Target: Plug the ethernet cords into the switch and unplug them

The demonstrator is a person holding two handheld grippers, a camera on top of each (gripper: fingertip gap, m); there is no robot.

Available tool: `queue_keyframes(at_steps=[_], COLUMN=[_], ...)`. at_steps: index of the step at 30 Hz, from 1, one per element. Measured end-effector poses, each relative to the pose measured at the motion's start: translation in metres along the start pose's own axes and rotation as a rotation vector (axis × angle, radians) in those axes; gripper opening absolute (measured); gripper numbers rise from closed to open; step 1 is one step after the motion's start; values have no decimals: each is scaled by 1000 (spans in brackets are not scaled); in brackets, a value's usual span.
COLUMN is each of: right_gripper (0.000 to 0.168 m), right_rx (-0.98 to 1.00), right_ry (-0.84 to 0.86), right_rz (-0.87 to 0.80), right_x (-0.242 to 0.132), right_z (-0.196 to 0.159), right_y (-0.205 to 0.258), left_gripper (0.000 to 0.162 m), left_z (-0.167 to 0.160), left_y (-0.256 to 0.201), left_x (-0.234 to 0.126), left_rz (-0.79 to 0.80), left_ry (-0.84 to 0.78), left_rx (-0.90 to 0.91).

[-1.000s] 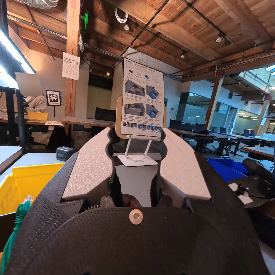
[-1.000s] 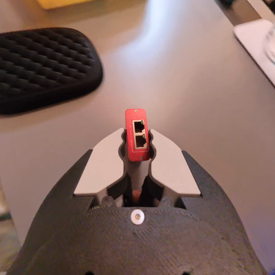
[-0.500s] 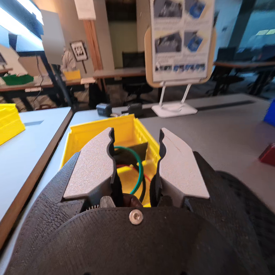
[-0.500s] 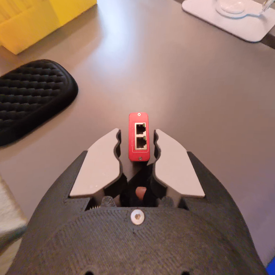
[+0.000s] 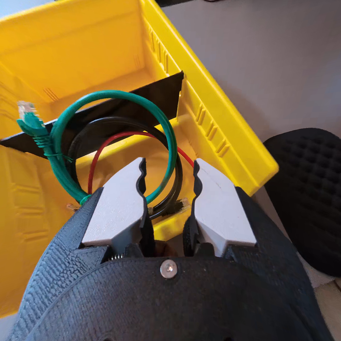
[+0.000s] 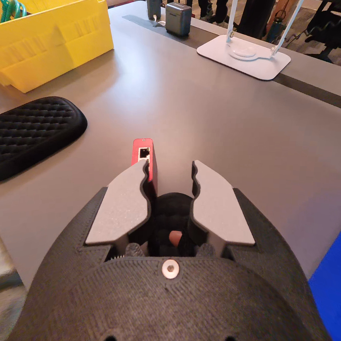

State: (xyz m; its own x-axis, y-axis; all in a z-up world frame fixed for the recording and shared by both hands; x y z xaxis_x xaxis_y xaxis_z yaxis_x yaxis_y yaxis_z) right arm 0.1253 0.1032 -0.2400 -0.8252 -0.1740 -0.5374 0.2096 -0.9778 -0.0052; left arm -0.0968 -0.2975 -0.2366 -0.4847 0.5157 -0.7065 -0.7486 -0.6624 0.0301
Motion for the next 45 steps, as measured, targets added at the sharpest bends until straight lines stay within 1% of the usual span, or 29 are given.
queue_keyframes(at_steps=[2,7,9,12,15,18,21,23,25,27,29,32,34,36,38,41,43,45], right_gripper=[45,44,44,44,44,43,43,44,46,49,51,54,60,68,73,72,71,63], right_rx=[-9,-13,-18,-28,-36,-40,-39,-29,-4,45,70,74,128,244,387,570,631,677], right_ry=[1,-1,-4,-10,-33,-63,-109,-170,-278,-364,-410,-442,-477,-517,-539,-519,-494,-542], right_rz=[-3,-6,-8,-19,-33,-37,-7,89,291,475,586,692,762,834,909,1028,1065,1108], right_x=[0,0,-1,-3,-8,-12,-15,-17,-20,-24,-25,-25,-24,-21,-14,-3,3,1], right_z=[-1,-2,-1,0,3,8,14,23,36,48,56,62,69,76,82,83,82,84], right_y=[-1,-2,-2,-3,-4,-3,3,16,40,61,75,93,102,107,111,117,119,117], left_gripper=[44,6,5,6,6,5,6,6,5,5,5,5,5,5,5,5,5,5], left_z=[-2,3,8,23,45,70,86,92,99,105,108,110,109,106,102,96,88,82], left_y=[2,-1,-1,-1,-10,-31,-61,-81,-97,-115,-135,-163,-183,-205,-225,-247,-264,-277], left_x=[7,10,5,-13,-43,-74,-92,-95,-96,-96,-96,-91,-84,-74,-63,-48,-45,-43], left_rz=[-6,-63,-47,-3,62,125,225,275,320,309,263,209,174,104,37,5,-77,-137], left_ry=[-1,-60,-101,-215,-393,-583,-658,-677,-713,-755,-805,-865,-901,-927,-934,-911,-921,-919], left_rx=[-27,-57,-49,-29,77,207,404,521,595,634,684,770,846,909,960,1043,1097,1150])
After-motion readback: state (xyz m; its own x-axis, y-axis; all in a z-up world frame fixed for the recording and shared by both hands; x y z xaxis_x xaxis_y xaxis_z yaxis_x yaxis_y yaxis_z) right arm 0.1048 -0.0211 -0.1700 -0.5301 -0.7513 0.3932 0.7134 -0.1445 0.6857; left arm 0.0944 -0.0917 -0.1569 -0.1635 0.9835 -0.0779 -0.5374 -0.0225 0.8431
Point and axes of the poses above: each gripper's, where its closed fingertips meet, x out along the fingers, z out of its top, y = z × x across the jaws, the point moved 4 cm from there along -x, back along the fingers, and after that the axes turned 5 degrees about y, right-handed, at the moved point
